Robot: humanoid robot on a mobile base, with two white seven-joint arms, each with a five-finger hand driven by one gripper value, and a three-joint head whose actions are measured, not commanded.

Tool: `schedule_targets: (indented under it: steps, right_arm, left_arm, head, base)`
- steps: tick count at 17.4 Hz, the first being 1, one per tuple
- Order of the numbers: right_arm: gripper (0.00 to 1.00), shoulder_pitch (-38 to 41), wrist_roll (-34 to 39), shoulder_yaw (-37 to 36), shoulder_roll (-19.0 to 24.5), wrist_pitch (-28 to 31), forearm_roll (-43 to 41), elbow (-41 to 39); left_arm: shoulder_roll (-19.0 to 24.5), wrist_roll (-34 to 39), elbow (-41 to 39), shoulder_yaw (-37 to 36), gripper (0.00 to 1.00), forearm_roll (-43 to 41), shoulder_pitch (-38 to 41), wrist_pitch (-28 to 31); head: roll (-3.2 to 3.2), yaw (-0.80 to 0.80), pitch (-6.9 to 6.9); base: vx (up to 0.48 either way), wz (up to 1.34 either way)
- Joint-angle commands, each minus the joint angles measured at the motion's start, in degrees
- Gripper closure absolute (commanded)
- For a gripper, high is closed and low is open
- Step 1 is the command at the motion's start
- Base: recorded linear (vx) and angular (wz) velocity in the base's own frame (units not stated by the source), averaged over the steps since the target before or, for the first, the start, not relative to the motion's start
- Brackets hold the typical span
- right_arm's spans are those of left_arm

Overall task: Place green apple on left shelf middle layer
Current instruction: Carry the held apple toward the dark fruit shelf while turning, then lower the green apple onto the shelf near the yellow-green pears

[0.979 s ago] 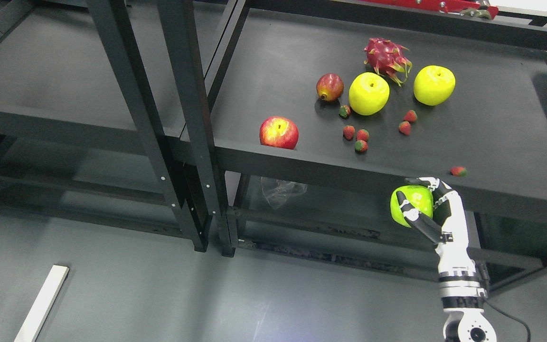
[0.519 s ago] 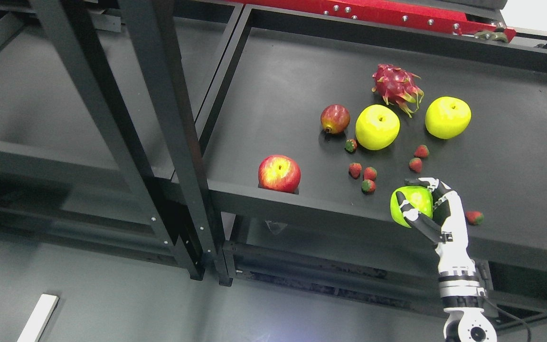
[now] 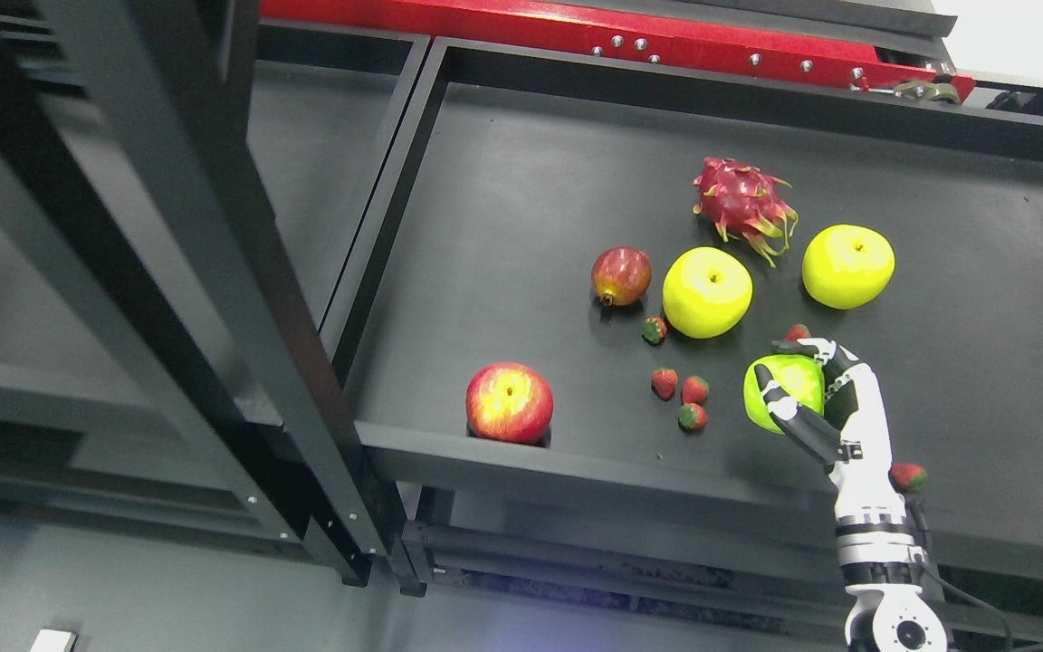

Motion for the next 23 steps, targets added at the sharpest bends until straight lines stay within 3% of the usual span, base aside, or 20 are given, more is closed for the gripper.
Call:
schedule_targets:
  steps: [1,2,3,4,5,23]
  right_arm:
    - [0.99,-0.18,0.50,-0.11,0.33,2.35,0.01,0.05]
    - [0.93,-0.18,0.50,-0.19,0.42,3.06,0.01,0.05]
    - [0.77,-0.26,0.50,-0.19,0.77,4.11,0.01,0.05]
    - [0.48,-0.35,0.94,-0.19,1.03,5.42,0.01,0.05]
    - [0.00,-0.61,1.29,-0.11,1.12,6.22,0.01,0.05]
    - [0.00,-3.25,0.77,1.21,2.15,5.96,-0.78,0.58]
  left_arm:
    - [1.00,-0.04,0.00,0.00,0.00,-0.02,-1.23,-0.04]
    - [1.00,-0.04,0.00,0.00,0.00,-0.02,-1.23,-0.04]
    - [1.00,-0.04,0.00,0.00,0.00,-0.02,-1.23,-0.04]
    - [1.00,-0.04,0.00,0.00,0.00,-0.02,-1.23,-0.04]
    - [1.00,-0.04,0.00,0.00,0.00,-0.02,-1.23,-0.04]
    - [1.00,-0.04,0.00,0.00,0.00,-0.02,-1.23,-0.04]
  head:
    - [0.00,0.00,0.00]
    - [0.00,0.00,0.00]
    - [0.00,0.00,0.00]
    - [0.00,0.00,0.00]
    - [0.00,0.00,0.00]
    - [0.00,0.00,0.00]
  base:
    - [0.163,-0.06]
    - [0.163,-0.06]
    - [0.122,-0.02]
    - [0.122,-0.02]
    - [0.121,-0.03]
    - [0.027,0.00]
